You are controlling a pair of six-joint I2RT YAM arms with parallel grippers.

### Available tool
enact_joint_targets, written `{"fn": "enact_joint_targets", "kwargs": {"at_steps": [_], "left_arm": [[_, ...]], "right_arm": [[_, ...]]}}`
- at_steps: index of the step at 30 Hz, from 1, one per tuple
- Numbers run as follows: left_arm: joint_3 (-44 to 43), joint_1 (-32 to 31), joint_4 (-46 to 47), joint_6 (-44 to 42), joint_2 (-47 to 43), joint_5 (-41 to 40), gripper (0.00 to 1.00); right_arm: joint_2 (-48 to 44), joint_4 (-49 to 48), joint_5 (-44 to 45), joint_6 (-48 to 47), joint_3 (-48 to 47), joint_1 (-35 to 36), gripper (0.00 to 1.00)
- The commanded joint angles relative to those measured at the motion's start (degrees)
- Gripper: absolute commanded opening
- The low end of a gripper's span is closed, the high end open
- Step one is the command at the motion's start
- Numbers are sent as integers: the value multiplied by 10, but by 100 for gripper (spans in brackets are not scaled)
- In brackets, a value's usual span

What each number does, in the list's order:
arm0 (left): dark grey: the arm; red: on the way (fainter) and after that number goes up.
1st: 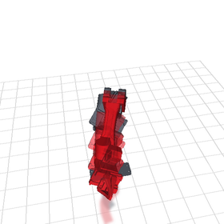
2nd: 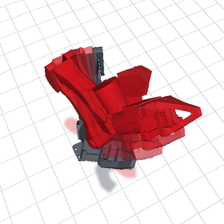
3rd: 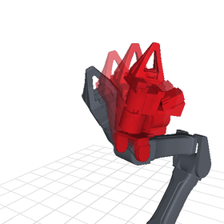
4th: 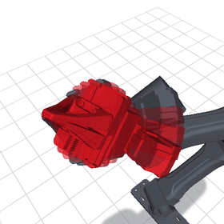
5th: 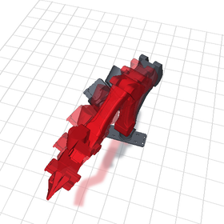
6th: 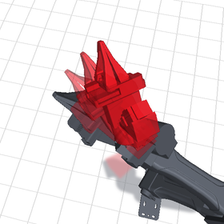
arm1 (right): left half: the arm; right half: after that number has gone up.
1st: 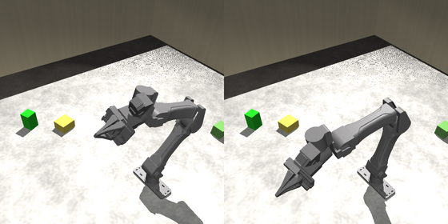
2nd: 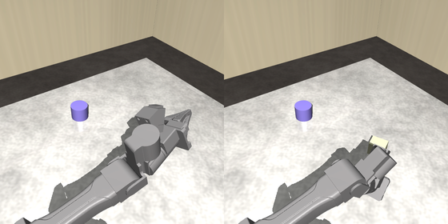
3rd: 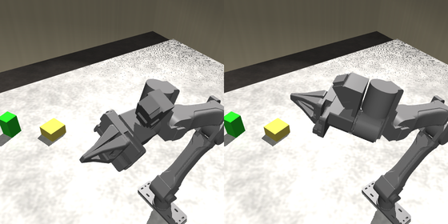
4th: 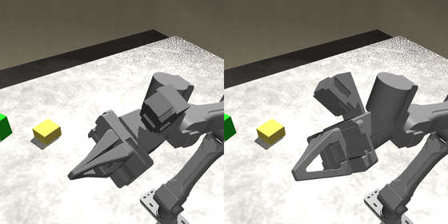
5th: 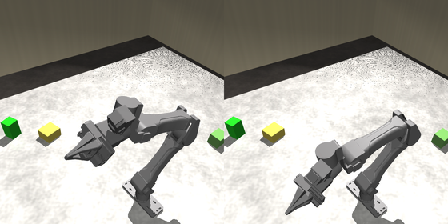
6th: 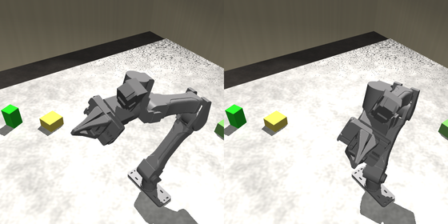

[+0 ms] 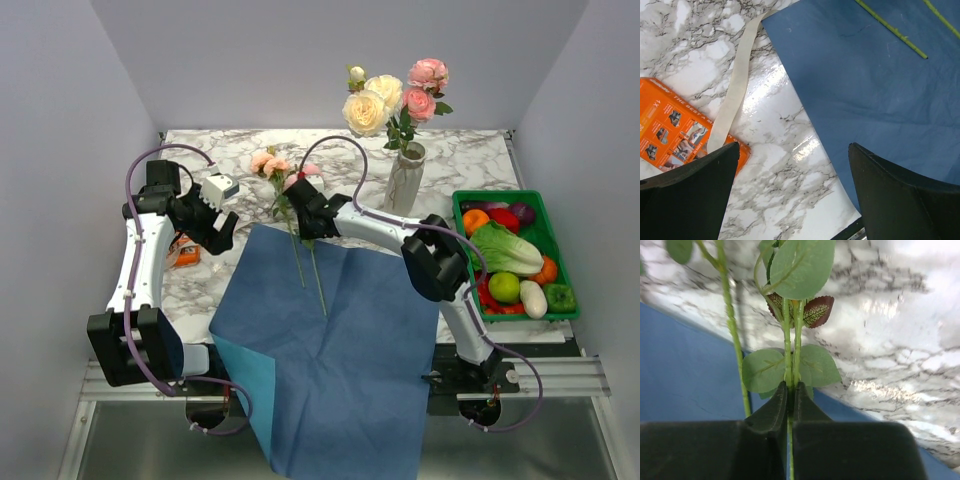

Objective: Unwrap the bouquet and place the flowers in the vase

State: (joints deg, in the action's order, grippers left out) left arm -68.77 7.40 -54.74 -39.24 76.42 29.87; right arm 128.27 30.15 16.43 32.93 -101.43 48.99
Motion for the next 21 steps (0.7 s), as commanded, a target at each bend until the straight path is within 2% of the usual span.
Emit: {"fn": "enact_joint_targets", "kwargs": {"at_steps": [1, 6, 9, 10, 11, 13, 14, 17, 19, 21], "left_arm": [[-10, 3, -16, -4, -14, 21, 99], [-14, 3, -17, 0, -15, 21, 99], [-13, 3, -14, 1, -16, 21, 99], [-12, 3, -14, 1, -18, 21, 99], [-12, 3, -13, 2, -18, 23, 99], [-10, 3, -12, 3, -17, 24, 99], [-10, 3, -12, 6, -16, 26, 99], [-15, 3, -12, 10, -11, 30, 99], [-20, 3, -13, 13, -11, 33, 99], [-22, 3, -12, 12, -11, 34, 99]], "right_arm": [[-26, -17, 26, -52, -47, 0, 4], [-107, -90, 14, -136, -48, 0, 1], [-165, -164, -21, -189, 8, 7, 1], [-210, -185, -31, -206, 25, 10, 1], [-234, -209, -36, -244, 77, 15, 1], [-310, -313, -53, -288, 135, 35, 1], [-338, -379, -58, -325, 194, 42, 1], [-416, -482, -92, -432, 264, 73, 1], [-448, -507, -138, -469, 313, 90, 1], [-472, -471, -183, -493, 297, 95, 1]]}}
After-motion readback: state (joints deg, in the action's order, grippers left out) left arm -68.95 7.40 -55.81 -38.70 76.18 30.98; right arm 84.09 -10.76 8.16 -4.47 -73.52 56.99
